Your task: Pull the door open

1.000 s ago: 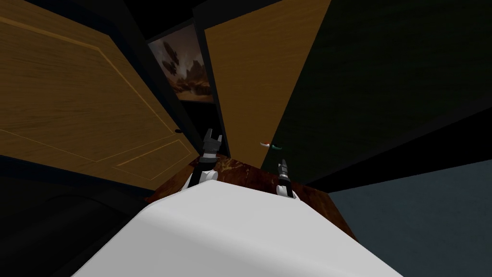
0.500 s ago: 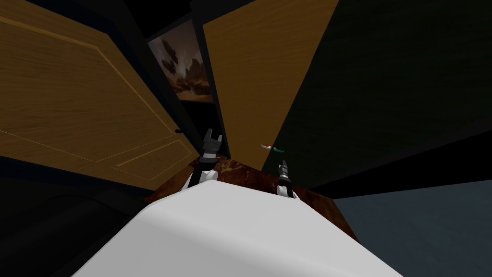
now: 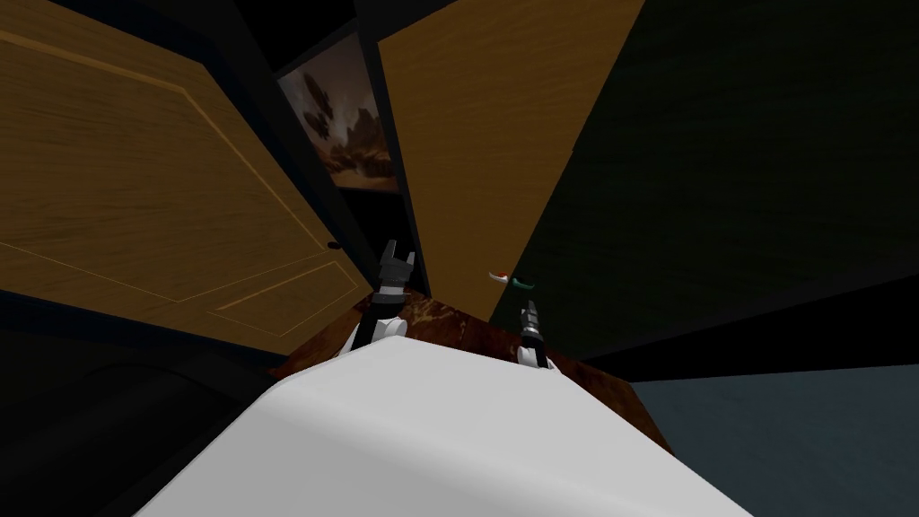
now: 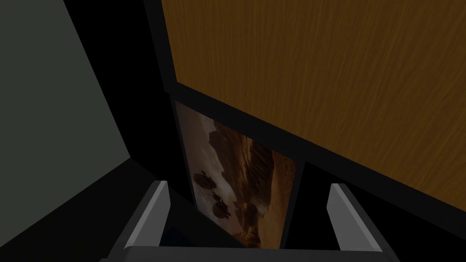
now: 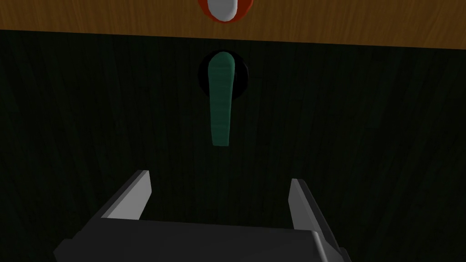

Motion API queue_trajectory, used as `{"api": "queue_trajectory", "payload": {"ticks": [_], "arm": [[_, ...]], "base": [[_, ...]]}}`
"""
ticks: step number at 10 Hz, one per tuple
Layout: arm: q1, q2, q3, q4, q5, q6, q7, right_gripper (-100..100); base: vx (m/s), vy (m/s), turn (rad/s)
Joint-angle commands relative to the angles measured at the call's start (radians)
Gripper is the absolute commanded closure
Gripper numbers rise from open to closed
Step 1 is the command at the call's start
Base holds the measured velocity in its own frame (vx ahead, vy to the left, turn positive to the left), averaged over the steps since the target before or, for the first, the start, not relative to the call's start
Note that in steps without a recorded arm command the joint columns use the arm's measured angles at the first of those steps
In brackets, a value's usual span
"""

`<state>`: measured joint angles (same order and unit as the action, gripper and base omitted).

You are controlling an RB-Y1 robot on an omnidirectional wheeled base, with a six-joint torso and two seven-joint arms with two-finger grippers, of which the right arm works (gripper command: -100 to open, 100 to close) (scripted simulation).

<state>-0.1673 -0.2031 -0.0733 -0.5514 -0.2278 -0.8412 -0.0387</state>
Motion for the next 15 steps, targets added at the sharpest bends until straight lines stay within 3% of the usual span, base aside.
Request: {"api": "queue_trajectory", "payload": {"ticks": [1, 2, 3, 4, 6, 7, 8, 10, 11, 12, 14, 15], "arm": [[-0.013, -0.002, -0.002, 0.030, -0.005, -0.007, -0.001, -100], [-0.022, -0.004, -0.003, 0.050, -0.008, -0.012, -0.002, -100], [-0.011, -0.003, -0.003, 0.029, -0.006, -0.005, -0.001, -100], [0.016, -0.033, -0.021, 0.044, -0.018, -0.011, -0.015, -100], [0.016, -0.033, -0.021, 0.044, -0.018, -0.011, -0.015, -100], [0.043, -0.064, -0.038, 0.057, -0.029, -0.017, -0.029, -100], [0.043, -0.064, -0.038, 0.057, -0.029, -0.017, -0.029, -100], [0.080, -0.108, -0.062, 0.075, -0.044, -0.027, -0.053, -100], [0.080, -0.108, -0.062, 0.014, -0.044, -0.027, -0.053, -100], [0.080, -0.108, -0.062, 0.020, -0.044, -0.027, -0.053, -100], [0.080, -0.108, -0.062, 0.075, -0.044, -0.027, -0.053, -100], [0.100, -0.133, -0.074, 0.085, -0.052, -0.035, -0.069, -100]], "base": [[0.095, -0.014, 0.054], [0.095, -0.017, 0.049], [0.041, -0.010, 0.011], [0.012, 0.009, -0.026], [-0.001, 0.011, -0.015], [0.012, 0.020, 0.000], [0.015, 0.016, -0.015], [0.055, 0.013, 0.012], [0.055, 0.003, -0.005], [0.016, -0.001, 0.011], [-0.003, 0.000, -0.002], [0.051, -0.002, 0.035]]}}
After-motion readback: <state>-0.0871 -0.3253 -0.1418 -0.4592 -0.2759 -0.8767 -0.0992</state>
